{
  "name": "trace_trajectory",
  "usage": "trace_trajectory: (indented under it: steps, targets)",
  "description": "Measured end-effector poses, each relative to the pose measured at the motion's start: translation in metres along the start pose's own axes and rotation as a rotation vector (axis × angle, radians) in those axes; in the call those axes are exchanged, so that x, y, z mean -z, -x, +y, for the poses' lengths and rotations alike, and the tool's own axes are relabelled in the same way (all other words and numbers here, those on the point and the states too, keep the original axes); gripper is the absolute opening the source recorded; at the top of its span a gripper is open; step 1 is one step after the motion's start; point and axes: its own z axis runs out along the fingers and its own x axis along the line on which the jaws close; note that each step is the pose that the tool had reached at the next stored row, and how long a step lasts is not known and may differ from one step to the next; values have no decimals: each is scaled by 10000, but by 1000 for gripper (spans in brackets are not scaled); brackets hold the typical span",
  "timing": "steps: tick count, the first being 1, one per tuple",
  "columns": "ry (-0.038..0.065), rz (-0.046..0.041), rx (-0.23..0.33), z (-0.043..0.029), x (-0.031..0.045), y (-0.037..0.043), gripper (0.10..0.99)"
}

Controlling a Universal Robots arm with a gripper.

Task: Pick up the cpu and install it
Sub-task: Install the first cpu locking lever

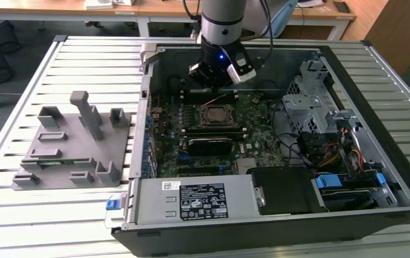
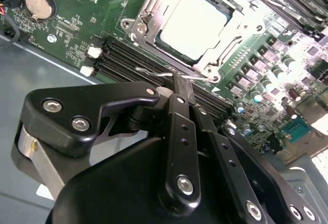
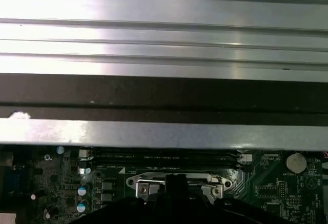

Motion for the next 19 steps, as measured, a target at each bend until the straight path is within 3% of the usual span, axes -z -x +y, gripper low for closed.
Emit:
trace_trajectory:
  steps: [19]
  targets:
    - [4, 12, 131, 60, -76, 100, 106]
